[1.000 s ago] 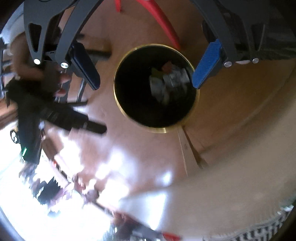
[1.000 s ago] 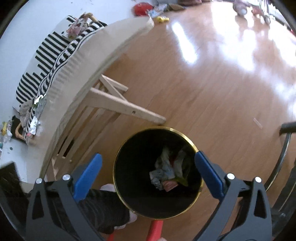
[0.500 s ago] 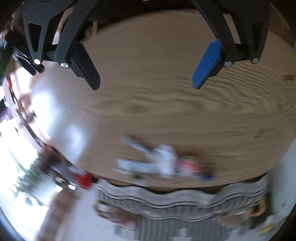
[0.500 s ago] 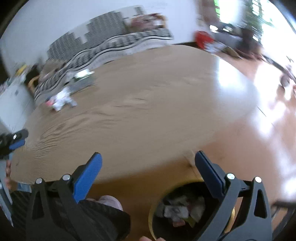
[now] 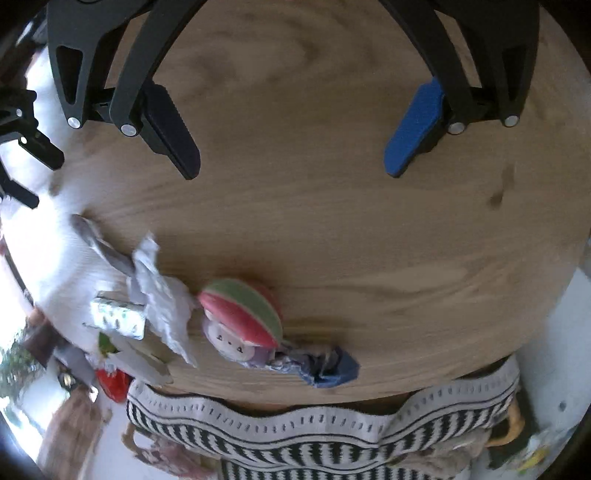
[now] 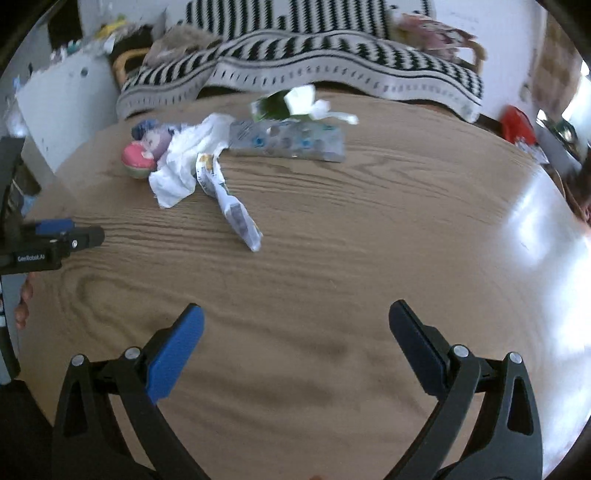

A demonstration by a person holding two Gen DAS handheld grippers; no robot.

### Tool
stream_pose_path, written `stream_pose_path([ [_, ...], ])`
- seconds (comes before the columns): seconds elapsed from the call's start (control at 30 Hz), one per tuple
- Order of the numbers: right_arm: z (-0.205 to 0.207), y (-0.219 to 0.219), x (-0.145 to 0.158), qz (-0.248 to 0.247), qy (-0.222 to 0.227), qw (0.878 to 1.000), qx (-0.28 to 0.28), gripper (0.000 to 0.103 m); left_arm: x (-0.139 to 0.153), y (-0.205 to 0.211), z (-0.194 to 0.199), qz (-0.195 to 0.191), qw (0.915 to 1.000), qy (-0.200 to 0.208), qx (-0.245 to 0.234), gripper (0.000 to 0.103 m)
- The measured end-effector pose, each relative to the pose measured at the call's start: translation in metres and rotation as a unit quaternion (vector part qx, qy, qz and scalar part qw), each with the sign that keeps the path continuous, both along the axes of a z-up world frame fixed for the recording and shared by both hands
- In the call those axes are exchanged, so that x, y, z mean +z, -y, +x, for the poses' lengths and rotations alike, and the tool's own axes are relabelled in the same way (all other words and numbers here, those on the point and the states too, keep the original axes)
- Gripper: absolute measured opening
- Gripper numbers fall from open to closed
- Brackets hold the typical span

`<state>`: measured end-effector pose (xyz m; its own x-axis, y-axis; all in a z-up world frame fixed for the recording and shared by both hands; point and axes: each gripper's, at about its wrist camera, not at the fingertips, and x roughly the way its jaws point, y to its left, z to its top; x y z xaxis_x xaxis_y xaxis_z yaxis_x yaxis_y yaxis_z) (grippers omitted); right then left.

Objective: Collect trash
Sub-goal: 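Move both open grippers back over the table trash, then grasp the pink-purple plush toy with the left gripper while the right gripper grasps the white barcode strip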

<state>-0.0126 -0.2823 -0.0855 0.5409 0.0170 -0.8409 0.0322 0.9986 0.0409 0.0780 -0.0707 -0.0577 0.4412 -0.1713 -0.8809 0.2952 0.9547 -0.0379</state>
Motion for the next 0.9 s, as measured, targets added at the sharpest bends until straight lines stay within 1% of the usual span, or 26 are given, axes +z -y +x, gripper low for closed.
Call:
stream_pose_path([
  [0.03, 0.008, -0.004, -0.002, -0.014, 0.001, 1.0, 0.005, 0.098, -0.002, 0.004, 0.008, 0.007, 0.9999, 0.005, -0.009, 0.097],
  [0.1, 0.024, -0.01, -0.004, -0.012, 0.008, 1.0, 0.026, 0.098, -0.003, 0.009, 0.02, 0.016, 0.9995, 0.013, -0.023, 0.097],
  [0.13, 0.031, -0.012, -0.004, -0.013, 0.009, 0.999, 0.031, 0.098, -0.004, 0.015, 0.027, 0.019, 0.9989, 0.021, -0.038, 0.097],
  [0.3, 0.065, -0.021, -0.004, -0.013, 0.011, 0.997, 0.074, 0.098, -0.007, 0.031, 0.052, 0.01, 0.9967, 0.041, -0.069, 0.097],
  [0.43, 0.075, -0.023, -0.004, -0.014, 0.011, 0.995, 0.099, 0.098, -0.008, 0.041, 0.072, 0.011, 0.9949, 0.036, -0.094, 0.097],
  [0.57, 0.077, -0.021, -0.003, -0.015, 0.009, 0.994, 0.111, 0.098, -0.008, 0.045, 0.082, 0.008, 0.994, 0.04, -0.101, 0.097],
  [0.6, 0.077, -0.022, -0.003, -0.013, 0.013, 0.993, 0.113, 0.095, -0.008, 0.046, 0.082, 0.008, 0.9938, 0.044, -0.101, 0.089],
  [0.63, 0.075, -0.022, 0.0, -0.013, 0.021, 0.993, 0.113, 0.08, -0.005, 0.048, 0.082, 0.003, 0.9929, 0.052, -0.107, 0.067],
  [0.67, 0.074, -0.021, 0.003, -0.011, 0.028, 0.993, 0.112, 0.067, -0.001, 0.05, 0.08, 0.004, 0.9915, 0.059, -0.116, 0.05],
  [0.7, 0.073, -0.021, 0.005, -0.008, 0.03, 0.993, 0.113, 0.037, 0.0, 0.052, 0.082, 0.004, 0.9918, 0.05, -0.117, 0.049],
  [0.73, 0.073, -0.021, 0.006, -0.003, 0.028, 0.993, 0.113, 0.015, 0.002, 0.051, 0.081, -0.013, 0.9929, 0.039, -0.111, 0.046],
  [0.8, 0.069, -0.02, 0.006, 0.002, 0.026, 0.994, 0.107, 0.014, 0.004, 0.049, 0.076, -0.022, 0.994, 0.031, -0.102, 0.043],
  [0.9, 0.058, -0.016, 0.007, 0.015, 0.024, 0.995, 0.096, 0.012, 0.007, 0.046, 0.061, -0.022, 0.9945, 0.032, -0.097, 0.04],
])
